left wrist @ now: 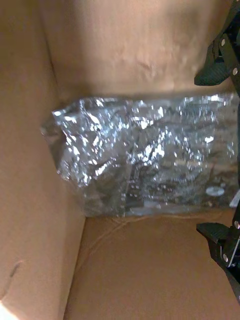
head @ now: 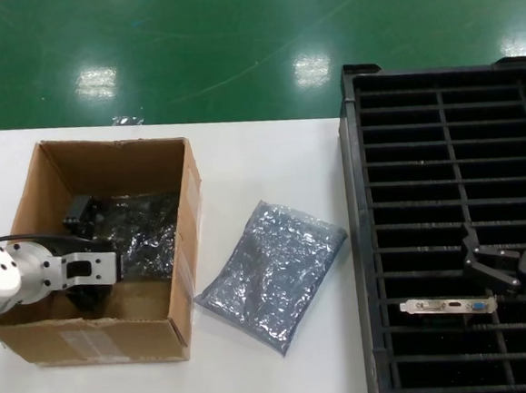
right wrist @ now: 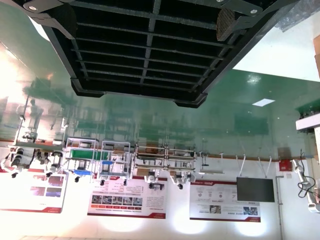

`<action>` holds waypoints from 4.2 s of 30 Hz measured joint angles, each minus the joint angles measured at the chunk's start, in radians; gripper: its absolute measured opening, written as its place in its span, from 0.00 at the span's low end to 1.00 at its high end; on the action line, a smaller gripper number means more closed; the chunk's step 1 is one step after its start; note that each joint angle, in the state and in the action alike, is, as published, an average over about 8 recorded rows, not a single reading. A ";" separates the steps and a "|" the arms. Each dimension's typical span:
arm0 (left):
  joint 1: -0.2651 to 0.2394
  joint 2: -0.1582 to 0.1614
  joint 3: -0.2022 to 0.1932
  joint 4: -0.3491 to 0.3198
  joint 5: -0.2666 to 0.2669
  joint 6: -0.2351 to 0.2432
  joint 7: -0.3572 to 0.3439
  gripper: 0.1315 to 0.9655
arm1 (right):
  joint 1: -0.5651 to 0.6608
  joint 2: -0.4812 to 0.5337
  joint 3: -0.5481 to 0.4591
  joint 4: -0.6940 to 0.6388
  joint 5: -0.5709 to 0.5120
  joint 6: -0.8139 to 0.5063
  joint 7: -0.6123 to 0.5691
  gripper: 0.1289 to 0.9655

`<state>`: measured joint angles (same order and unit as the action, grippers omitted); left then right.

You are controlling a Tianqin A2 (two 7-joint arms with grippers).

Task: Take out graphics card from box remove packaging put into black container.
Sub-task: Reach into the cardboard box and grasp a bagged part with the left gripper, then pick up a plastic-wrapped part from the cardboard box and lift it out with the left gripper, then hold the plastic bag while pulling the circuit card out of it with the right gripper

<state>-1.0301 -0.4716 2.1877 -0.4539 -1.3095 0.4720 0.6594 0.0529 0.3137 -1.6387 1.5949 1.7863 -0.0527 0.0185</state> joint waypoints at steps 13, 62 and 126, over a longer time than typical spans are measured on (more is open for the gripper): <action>-0.072 0.096 -0.231 0.251 -0.226 -0.054 0.572 0.95 | 0.000 0.000 0.000 0.000 0.000 0.000 0.000 1.00; 0.251 -0.121 -0.198 -0.406 0.090 -0.057 -0.019 0.04 | 0.000 0.000 0.000 0.000 0.000 0.000 0.000 1.00; 0.882 -0.215 -0.724 -1.478 0.427 0.082 -0.554 0.01 | 0.001 0.001 0.000 0.004 0.005 -0.006 0.004 1.00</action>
<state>-0.1481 -0.6862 1.4641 -1.9323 -0.8821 0.5537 0.1055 0.0538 0.3152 -1.6390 1.5985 1.7911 -0.0589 0.0222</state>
